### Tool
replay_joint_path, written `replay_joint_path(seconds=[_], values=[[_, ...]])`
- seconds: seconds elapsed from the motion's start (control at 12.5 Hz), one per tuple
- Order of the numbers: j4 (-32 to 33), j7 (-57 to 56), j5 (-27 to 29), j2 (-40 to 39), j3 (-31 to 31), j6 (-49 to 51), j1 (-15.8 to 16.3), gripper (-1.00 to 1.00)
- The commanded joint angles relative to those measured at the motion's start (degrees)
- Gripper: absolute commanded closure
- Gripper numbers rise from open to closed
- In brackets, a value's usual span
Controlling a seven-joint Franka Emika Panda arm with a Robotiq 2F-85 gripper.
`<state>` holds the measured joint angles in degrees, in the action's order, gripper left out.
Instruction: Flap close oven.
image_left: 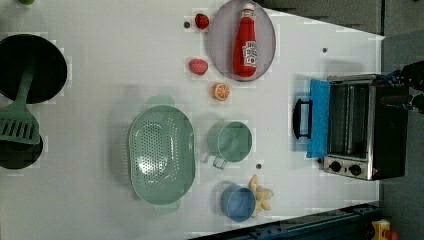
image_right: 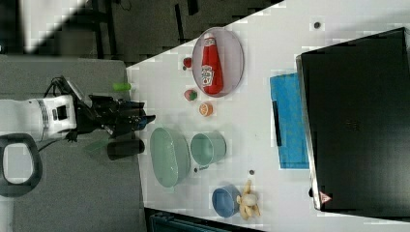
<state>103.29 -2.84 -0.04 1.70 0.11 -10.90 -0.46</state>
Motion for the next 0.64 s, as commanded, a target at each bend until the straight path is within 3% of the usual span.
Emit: replay_joint_path(seconds=[0.08,0.24,0.64], values=[[13.5,8.8,-1.7,26.0,-2.9,12.2,-0.3,-0.58],[13.5,8.8,-1.7,25.5,-2.8,11.9,-0.2,-0.99],[13.5,8.6,-1.7,16.0,-2.6,3.1,0.0,-1.00]])
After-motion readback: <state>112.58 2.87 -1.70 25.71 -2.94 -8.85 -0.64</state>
